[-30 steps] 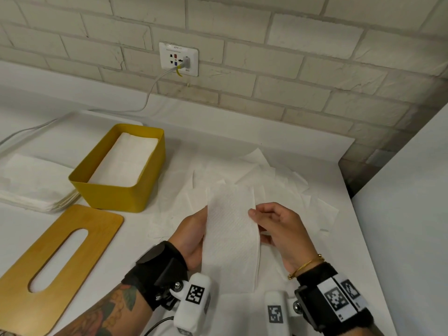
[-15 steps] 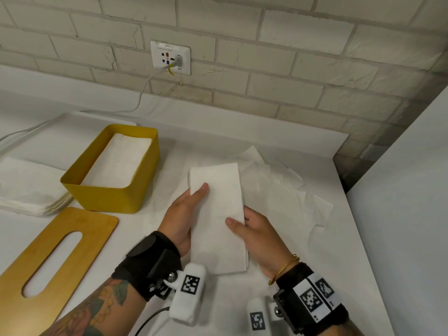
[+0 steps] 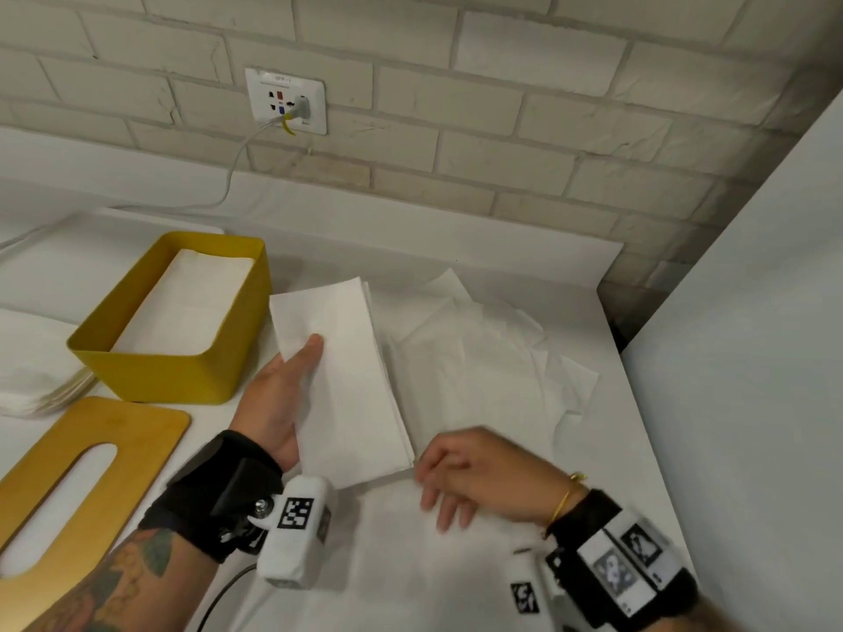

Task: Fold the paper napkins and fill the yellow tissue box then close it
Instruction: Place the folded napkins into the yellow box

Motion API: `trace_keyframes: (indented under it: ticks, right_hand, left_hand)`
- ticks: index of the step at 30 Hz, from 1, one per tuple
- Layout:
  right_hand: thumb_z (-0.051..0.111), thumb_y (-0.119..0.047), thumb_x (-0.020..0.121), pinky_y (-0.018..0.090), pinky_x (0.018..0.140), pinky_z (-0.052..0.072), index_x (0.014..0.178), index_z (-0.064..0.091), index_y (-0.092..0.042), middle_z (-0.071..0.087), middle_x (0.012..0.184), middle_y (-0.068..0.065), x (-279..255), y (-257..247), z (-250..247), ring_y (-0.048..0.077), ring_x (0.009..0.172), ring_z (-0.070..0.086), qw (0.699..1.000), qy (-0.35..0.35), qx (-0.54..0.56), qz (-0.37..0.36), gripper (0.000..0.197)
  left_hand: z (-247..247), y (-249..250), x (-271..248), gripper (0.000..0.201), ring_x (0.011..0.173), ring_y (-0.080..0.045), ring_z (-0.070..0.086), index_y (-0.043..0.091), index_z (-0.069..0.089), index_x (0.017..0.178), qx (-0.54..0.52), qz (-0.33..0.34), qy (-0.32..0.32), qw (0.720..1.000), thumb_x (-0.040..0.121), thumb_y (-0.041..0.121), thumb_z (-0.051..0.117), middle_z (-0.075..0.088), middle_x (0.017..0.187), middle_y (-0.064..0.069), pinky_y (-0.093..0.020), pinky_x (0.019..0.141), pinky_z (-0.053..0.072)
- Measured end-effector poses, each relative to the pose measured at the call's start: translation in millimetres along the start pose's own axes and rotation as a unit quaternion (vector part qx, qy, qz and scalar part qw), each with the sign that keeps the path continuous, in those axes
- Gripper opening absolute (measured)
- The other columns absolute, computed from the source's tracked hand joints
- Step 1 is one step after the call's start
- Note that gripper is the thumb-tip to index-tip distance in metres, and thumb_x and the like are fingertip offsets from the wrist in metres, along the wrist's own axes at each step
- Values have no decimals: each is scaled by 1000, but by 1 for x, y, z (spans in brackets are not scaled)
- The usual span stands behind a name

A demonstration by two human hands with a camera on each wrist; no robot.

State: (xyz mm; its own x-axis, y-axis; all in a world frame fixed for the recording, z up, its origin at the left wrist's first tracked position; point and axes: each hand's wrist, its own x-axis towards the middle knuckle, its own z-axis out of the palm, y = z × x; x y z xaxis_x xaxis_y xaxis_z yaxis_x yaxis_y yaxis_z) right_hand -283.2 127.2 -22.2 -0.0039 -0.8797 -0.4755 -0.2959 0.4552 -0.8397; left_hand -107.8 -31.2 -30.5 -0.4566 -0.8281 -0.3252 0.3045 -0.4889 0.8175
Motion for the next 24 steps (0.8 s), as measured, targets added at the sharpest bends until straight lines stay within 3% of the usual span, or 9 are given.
trace_keyframes:
  ticks: [2,5,7,9,12,16,18,21,24]
  right_hand:
    - [53,3,95,31,61,52,95,66,-13,74,87,7,1,-4,-36,19,69,70,992,118,-49,-21,20]
    - [67,-10,93,28,75,52,97,69,-24,72,100,-1,10,-6,-89,17,90,69,954,266,-137,-22,15]
    - [70,-18,92,26,88,48,111,65,-27,66,116,-5,19,-4,-113,14,105,63,940,275,-199,19,21]
    - [74,-26,90,28,98,45,128,58,-25,60,130,-2,25,-1,-124,16,113,57,933,258,-239,72,41]
    - [78,-37,85,33,102,46,139,48,-22,55,135,1,29,0,-125,20,121,55,931,237,-244,136,64]
    - [86,-34,77,34,104,46,142,44,-21,53,139,6,34,9,-120,24,123,55,930,257,-215,149,78]
    - [89,-30,73,39,106,46,143,41,-22,53,138,8,38,14,-120,26,122,56,932,272,-185,152,85]
    - [91,-20,71,44,102,52,141,38,-25,61,119,7,42,22,-123,26,101,65,938,309,-89,132,88]
    - [89,-10,72,40,95,54,137,46,-26,62,109,4,38,26,-126,21,96,65,936,343,18,74,80]
  left_hand:
    - [-3,2,-1,18,83,-23,75,19,67,112,2,-1,-2,1000,103,28,54,78,99,-7,-42,77,59]
    - [-5,0,-5,19,86,-26,74,19,66,114,9,-14,-1,1000,102,29,55,77,101,-9,-44,79,58]
    - [-5,-3,-7,23,89,-28,73,18,66,118,14,-25,-4,1000,102,30,56,76,106,-11,-46,82,57]
    - [-6,-6,-9,28,93,-30,73,16,65,123,17,-32,-8,999,101,31,56,75,112,-14,-46,83,57]
    - [-7,-7,-11,29,93,-30,74,15,66,123,20,-39,-15,999,101,31,56,75,113,-15,-46,85,56]
    - [-10,-6,-11,31,95,-31,73,15,66,125,14,-44,-10,999,101,31,56,74,115,-15,-47,87,55]
    - [-10,-6,-10,32,96,-31,73,14,65,126,14,-46,-9,999,101,31,56,74,117,-16,-47,88,55]
    - [-8,-6,-10,30,95,-31,72,14,66,124,19,-45,-9,999,102,30,55,74,115,-16,-46,87,55]
    - [-5,-7,-11,28,94,-31,73,15,67,122,25,-47,-11,999,101,30,56,75,112,-15,-46,86,56]
